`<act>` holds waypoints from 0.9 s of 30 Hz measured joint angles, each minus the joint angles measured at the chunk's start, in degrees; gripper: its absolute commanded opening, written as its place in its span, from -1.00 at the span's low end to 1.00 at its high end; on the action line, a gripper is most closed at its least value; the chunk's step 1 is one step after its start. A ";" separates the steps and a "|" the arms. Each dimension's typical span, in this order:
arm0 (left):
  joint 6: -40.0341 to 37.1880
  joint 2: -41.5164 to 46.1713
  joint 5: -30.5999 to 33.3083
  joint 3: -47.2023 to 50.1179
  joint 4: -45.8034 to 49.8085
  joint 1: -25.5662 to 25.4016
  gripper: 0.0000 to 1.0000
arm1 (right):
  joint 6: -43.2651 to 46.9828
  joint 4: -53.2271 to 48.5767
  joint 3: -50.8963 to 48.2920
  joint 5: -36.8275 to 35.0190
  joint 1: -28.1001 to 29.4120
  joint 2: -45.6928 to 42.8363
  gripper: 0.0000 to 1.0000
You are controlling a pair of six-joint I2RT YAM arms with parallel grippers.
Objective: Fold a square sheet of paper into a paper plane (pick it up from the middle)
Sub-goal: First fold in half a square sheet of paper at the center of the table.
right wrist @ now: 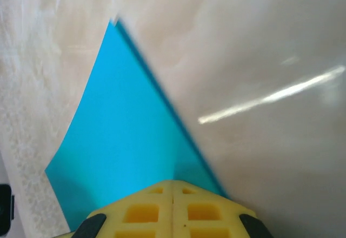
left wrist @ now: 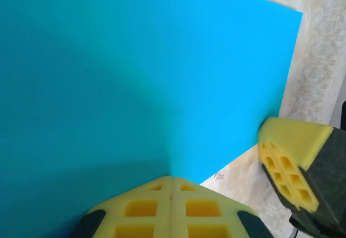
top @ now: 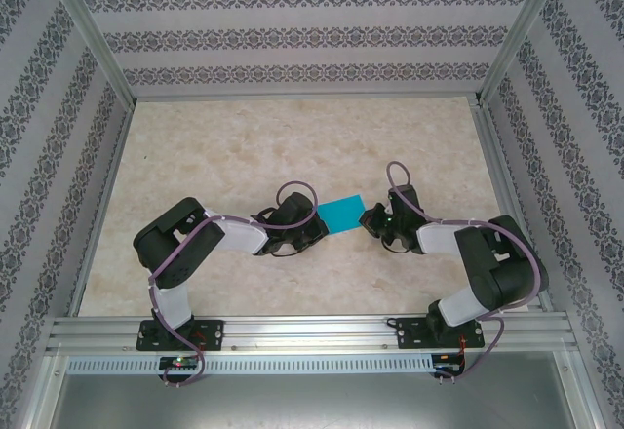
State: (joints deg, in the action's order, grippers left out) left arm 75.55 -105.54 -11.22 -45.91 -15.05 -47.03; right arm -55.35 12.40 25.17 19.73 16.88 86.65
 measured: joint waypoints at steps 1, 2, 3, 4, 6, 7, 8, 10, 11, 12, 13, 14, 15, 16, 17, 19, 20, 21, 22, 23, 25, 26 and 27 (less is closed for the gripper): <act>0.00 0.00 0.00 0.00 0.02 0.00 -1.00 | 0.42 -0.61 -0.26 -0.20 -1.07 -0.66 -1.00; 0.00 0.00 0.00 0.00 0.02 0.00 -1.00 | 0.87 -1.31 -0.42 -0.50 -1.92 -1.20 -1.00; 0.00 0.00 0.00 0.00 0.07 0.00 -1.00 | 1.36 -2.21 -0.52 -0.85 -2.93 -1.84 -1.00; 0.00 0.02 0.00 0.00 0.11 0.02 -1.00 | 1.75 -3.13 -0.57 -1.22 -3.87 -2.45 -1.00; -0.13 0.22 0.00 0.00 0.57 0.04 -1.00 | 2.60 -4.81 -0.57 -1.92 -4.92 -3.45 -1.00; -0.48 0.33 -0.02 -0.04 0.92 0.13 -1.00 | 2.95 -6.03 -0.57 -2.56 -5.22 -4.31 -1.00; -0.87 0.33 -0.07 -0.24 1.27 0.15 -1.00 | 3.15 -7.06 -0.57 -2.84 -5.42 -5.09 -1.00; -3.10 0.33 -0.46 -1.29 3.32 0.44 -1.00 | 3.72 -9.09 -0.55 -3.15 -5.42 -7.69 -1.00; -4.48 0.33 -0.66 -1.97 4.66 0.59 -1.00 | 4.07 -9.77 -0.52 -3.15 -5.38 -9.07 -1.00; -6.40 0.33 -0.87 -2.78 6.34 0.85 -1.00 | 4.39 -10.51 -0.28 -3.13 -5.09 -10.62 -1.00; -8.85 0.31 -1.20 -3.72 8.22 1.22 -1.00 | 4.66 -11.52 0.33 -3.13 -4.59 -12.00 -1.00; -11.08 0.22 -1.55 -4.70 10.10 1.60 -1.00 | 4.92 -12.04 0.92 -3.15 -3.98 -12.74 -1.00; -13.68 0.02 -1.92 -5.90 12.17 2.05 -1.00 | 5.22 -12.46 1.88 -3.15 -2.86 -13.31 -1.00; -16.39 -0.26 -2.38 -6.99 14.05 2.60 -1.00 | 5.40 -12.50 2.89 -3.17 -1.46 -13.40 -1.00; -18.36 -0.48 -2.84 -7.78 15.26 3.10 -1.00 | 5.44 -12.44 3.76 -3.19 0.00 -13.20 -1.00; -22.64 -0.90 -4.04 -9.03 17.29 4.26 -1.00 | 5.35 -11.85 5.40 -3.19 3.39 -11.72 -1.00; -24.04 -0.94 -4.48 -9.27 17.86 4.70 -1.00 | 5.09 -11.13 6.12 -3.17 4.87 -10.32 -1.00; -25.44 -0.94 -4.96 -9.38 18.38 5.11 -1.00 | 4.74 -10.21 6.80 -3.15 6.36 -8.50 -1.00; -26.53 -0.94 -5.40 -9.49 18.71 5.46 -1.00 | 4.24 -9.40 7.45 -3.15 7.67 -6.45 -1.00; -27.23 -0.94 -5.70 -9.53 18.86 5.73 -1.00 | 3.80 -8.61 8.02 -3.15 8.83 -4.52 -1.00; -28.28 -0.94 -6.25 -9.55 19.02 5.99 -1.00 | 2.69 -7.19 9.03 -3.15 10.97 -0.70 -1.00; -28.50 -0.94 -6.38 -9.55 19.02 6.05 -1.00 | 2.25 -6.56 9.35 -3.13 11.69 0.79 -1.00; -28.61 -0.94 -6.47 -9.55 19.02 6.10 -1.00 | 1.60 -5.73 9.51 -3.08 12.24 2.16 -1.00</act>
State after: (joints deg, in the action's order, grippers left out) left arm 46.94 -106.48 -17.69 -55.46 3.97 -40.93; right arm -53.76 6.68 34.68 16.64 29.12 88.82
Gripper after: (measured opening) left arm 0.066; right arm 0.044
